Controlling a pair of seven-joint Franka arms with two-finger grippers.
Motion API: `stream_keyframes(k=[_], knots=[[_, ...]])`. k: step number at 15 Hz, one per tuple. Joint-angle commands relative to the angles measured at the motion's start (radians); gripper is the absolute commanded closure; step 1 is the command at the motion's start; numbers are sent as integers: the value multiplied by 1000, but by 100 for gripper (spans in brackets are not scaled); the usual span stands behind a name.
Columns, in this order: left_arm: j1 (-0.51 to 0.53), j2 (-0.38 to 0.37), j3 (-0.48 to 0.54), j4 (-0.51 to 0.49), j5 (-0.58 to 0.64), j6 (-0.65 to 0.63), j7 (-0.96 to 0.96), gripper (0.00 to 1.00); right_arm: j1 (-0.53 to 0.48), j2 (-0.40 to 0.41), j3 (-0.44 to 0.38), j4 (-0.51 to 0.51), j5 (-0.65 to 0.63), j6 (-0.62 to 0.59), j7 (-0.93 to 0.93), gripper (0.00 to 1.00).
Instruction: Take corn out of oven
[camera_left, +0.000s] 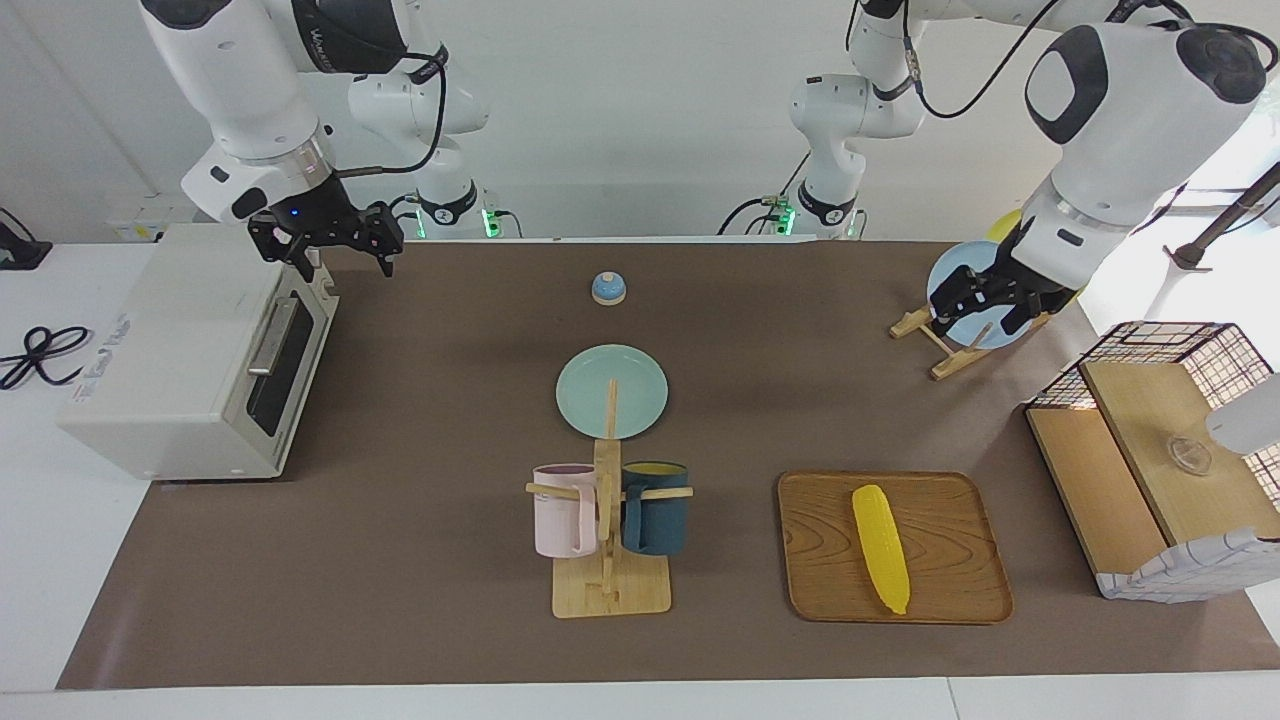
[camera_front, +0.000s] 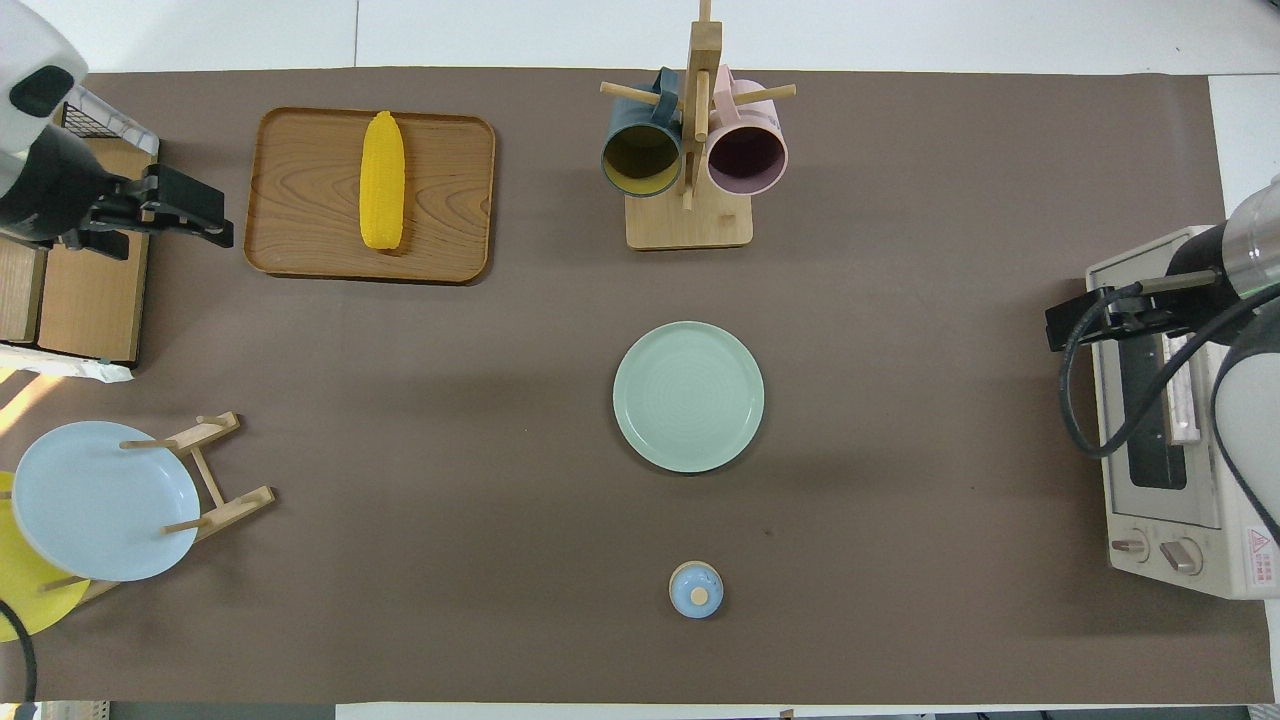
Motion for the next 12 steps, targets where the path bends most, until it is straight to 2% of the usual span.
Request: stream_keyframes(k=[1, 3, 6, 12], knots=[[-1, -128, -6, -143, 75, -22, 5, 0, -8, 9, 6, 13, 20, -14, 10, 0], [-4, -177, -8, -206, 81, -25, -1, 0, -7, 9, 6, 13, 21, -14, 9, 0], [-5, -208, -9, -257, 81, -25, -1, 0, -7, 9, 6, 13, 20, -14, 9, 0], [4, -186, -26, -210, 80, -31, 3, 0, -7, 9, 6, 14, 20, -19, 10, 0]])
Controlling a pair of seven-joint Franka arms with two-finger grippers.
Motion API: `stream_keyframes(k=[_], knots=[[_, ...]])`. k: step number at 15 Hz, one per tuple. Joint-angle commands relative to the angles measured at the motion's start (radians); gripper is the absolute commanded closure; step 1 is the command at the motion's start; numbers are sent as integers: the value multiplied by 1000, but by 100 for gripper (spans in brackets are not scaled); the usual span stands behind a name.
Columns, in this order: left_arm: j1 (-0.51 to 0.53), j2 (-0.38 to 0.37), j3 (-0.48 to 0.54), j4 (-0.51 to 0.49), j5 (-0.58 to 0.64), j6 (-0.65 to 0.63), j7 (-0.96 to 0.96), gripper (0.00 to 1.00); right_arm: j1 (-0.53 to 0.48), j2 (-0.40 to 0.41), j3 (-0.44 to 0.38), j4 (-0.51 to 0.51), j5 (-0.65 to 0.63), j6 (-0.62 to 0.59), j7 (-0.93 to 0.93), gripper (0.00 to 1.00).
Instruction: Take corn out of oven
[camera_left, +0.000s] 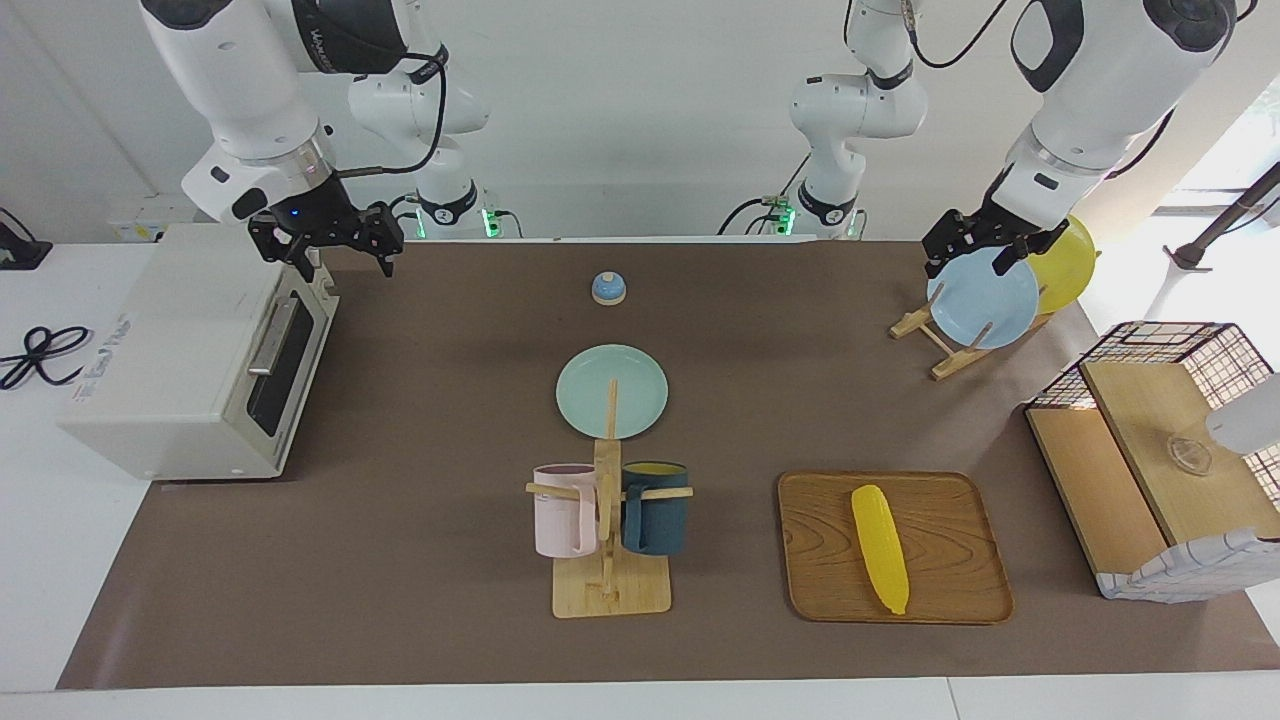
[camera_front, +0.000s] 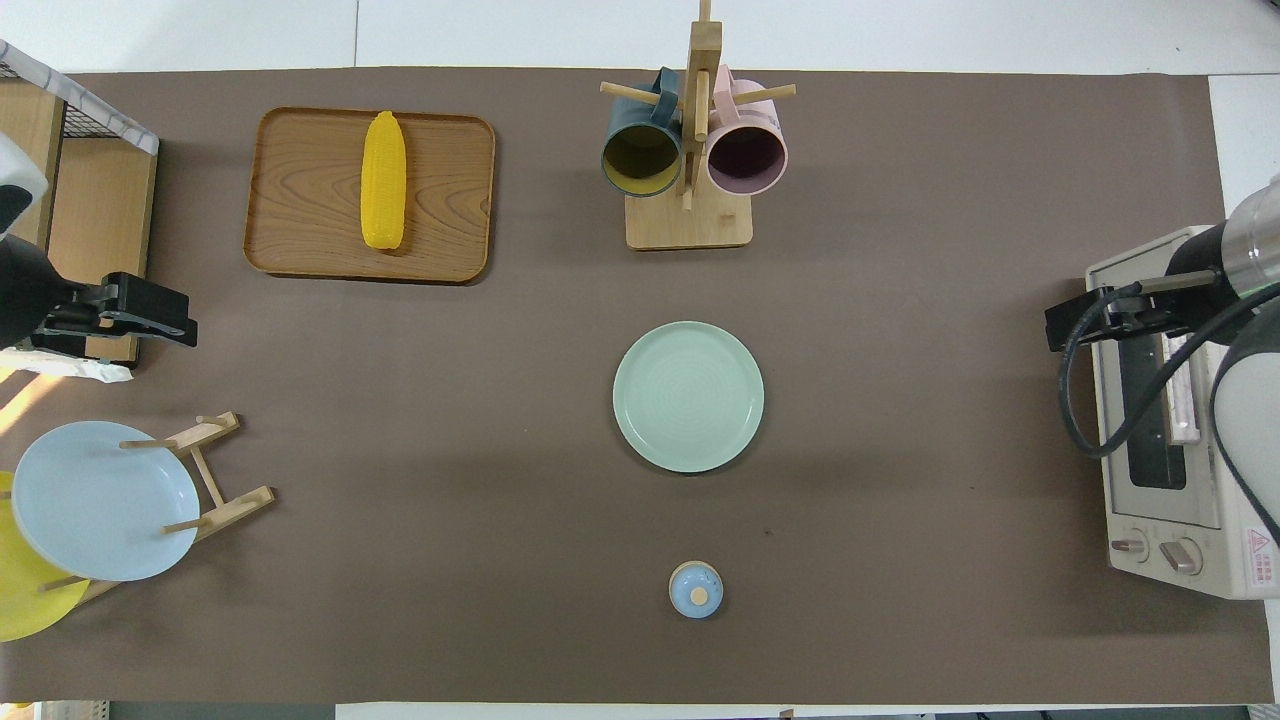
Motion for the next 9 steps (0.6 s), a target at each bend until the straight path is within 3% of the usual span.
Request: stream_keyframes(k=[1, 9], knots=[[5, -9, -14, 0, 25, 7, 6, 0, -7, 9, 6, 14, 20, -19, 10, 0], [56, -6, -64, -1, 25, 9, 61, 0, -5, 7, 6, 13, 20, -20, 10, 0]])
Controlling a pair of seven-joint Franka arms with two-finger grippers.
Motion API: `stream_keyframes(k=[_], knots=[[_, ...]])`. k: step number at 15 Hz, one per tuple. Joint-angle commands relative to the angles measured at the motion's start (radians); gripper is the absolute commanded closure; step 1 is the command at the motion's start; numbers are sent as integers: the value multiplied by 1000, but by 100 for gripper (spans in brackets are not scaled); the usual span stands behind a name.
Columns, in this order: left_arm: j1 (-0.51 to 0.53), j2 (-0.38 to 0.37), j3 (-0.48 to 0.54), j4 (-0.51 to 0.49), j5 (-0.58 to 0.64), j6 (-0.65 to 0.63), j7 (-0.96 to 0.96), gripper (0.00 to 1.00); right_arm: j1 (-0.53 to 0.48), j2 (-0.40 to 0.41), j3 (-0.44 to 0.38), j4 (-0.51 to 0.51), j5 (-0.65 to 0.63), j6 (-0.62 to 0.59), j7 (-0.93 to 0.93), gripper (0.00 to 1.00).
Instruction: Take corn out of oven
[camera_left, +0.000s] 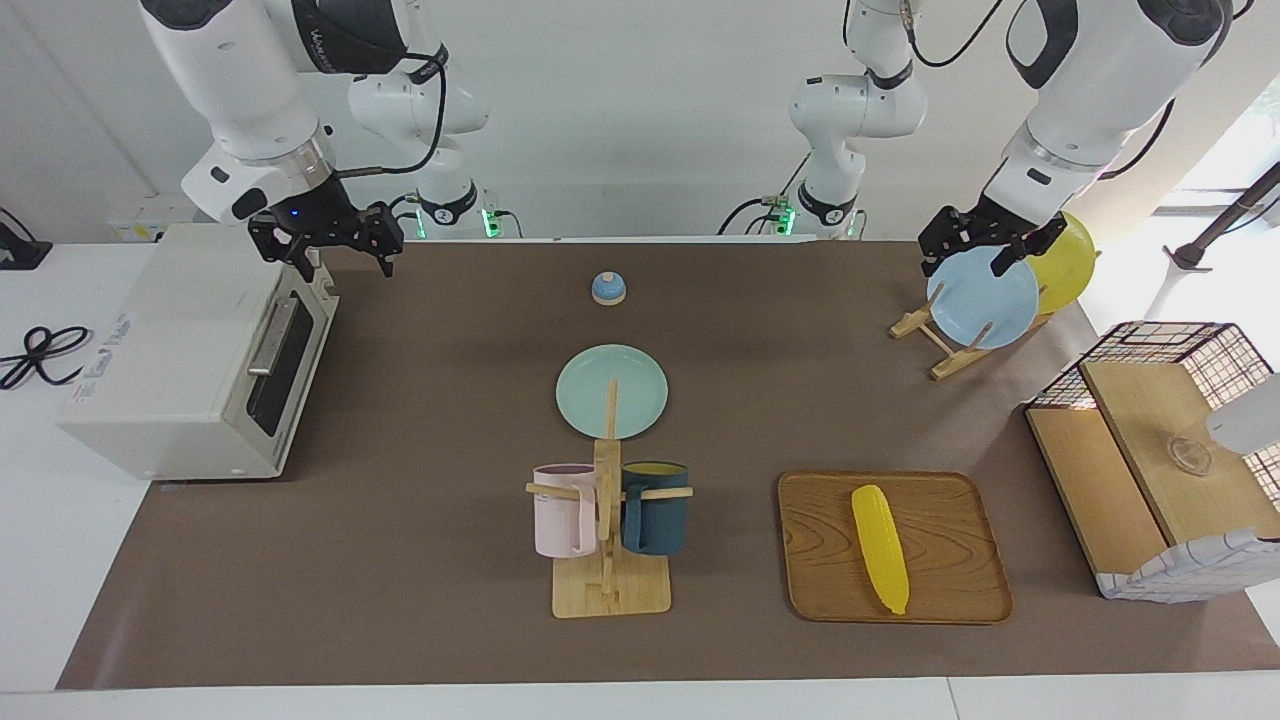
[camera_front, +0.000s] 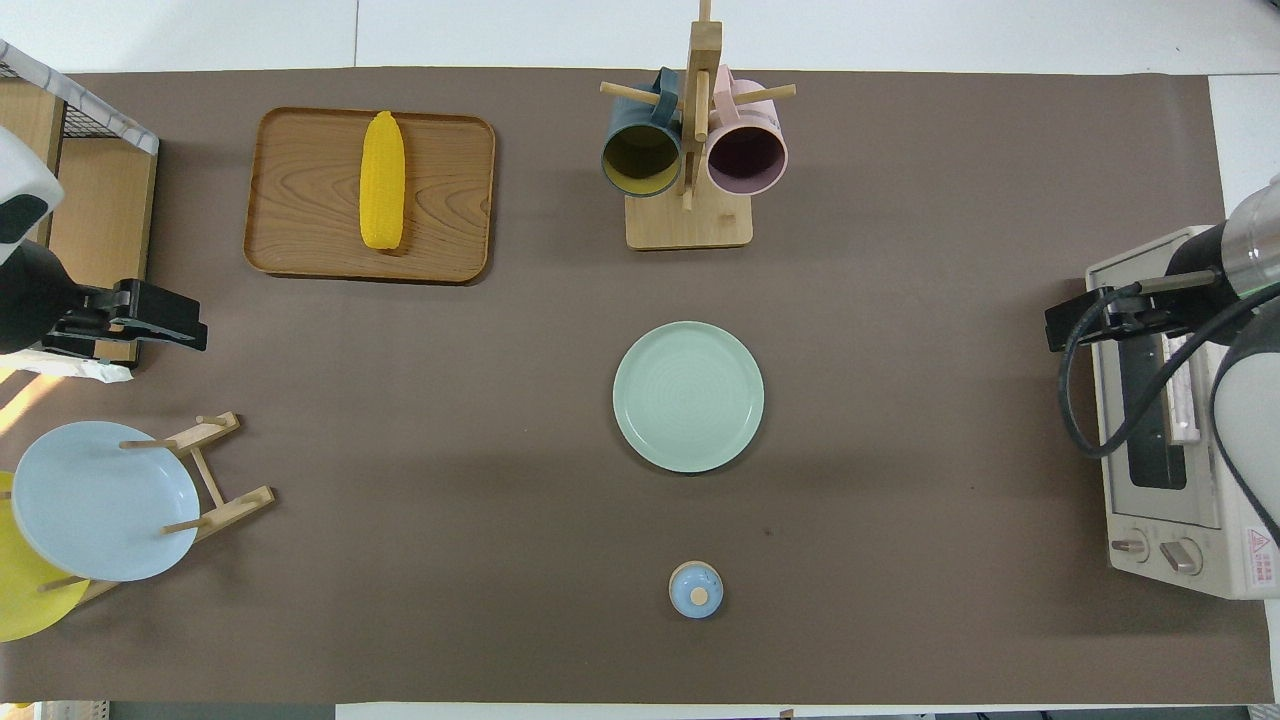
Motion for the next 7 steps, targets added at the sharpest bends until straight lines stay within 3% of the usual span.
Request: stream_keyframes(k=[1, 7], knots=[[22, -8, -20, -5, 24, 4, 19, 0, -5, 7, 6, 13, 20, -19, 10, 0], [10, -11, -20, -8, 22, 5, 16, 0, -7, 7, 6, 14, 20, -19, 9, 0]])
